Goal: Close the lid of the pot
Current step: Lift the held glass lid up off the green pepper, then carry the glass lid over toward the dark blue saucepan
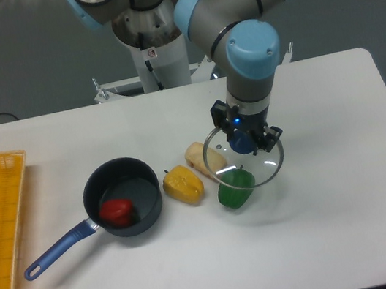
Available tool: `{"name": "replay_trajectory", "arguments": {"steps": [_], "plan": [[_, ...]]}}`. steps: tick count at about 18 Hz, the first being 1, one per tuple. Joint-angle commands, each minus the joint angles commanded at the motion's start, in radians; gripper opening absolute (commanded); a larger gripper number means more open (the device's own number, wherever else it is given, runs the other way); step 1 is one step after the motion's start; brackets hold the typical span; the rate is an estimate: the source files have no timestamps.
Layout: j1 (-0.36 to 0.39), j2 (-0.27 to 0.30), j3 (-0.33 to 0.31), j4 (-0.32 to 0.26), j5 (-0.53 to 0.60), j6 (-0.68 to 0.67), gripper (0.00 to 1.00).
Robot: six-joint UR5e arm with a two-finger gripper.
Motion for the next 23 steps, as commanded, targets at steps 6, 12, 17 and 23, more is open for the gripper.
{"name": "replay_trajectory", "arguments": {"steps": [6,12,17,23], "plan": [[-0.091,-0.002,0.002,0.006,0.0,-0.141,0.47],[-0.186,-0.011,0.0,0.009,0.0,-0.285,0.47],[-0.235,-0.003,-0.002,0.008,0.002,-0.336,0.47],[-0.316,-0.021,-0.008,0.044,0.011,-0.422,0.47]]}}
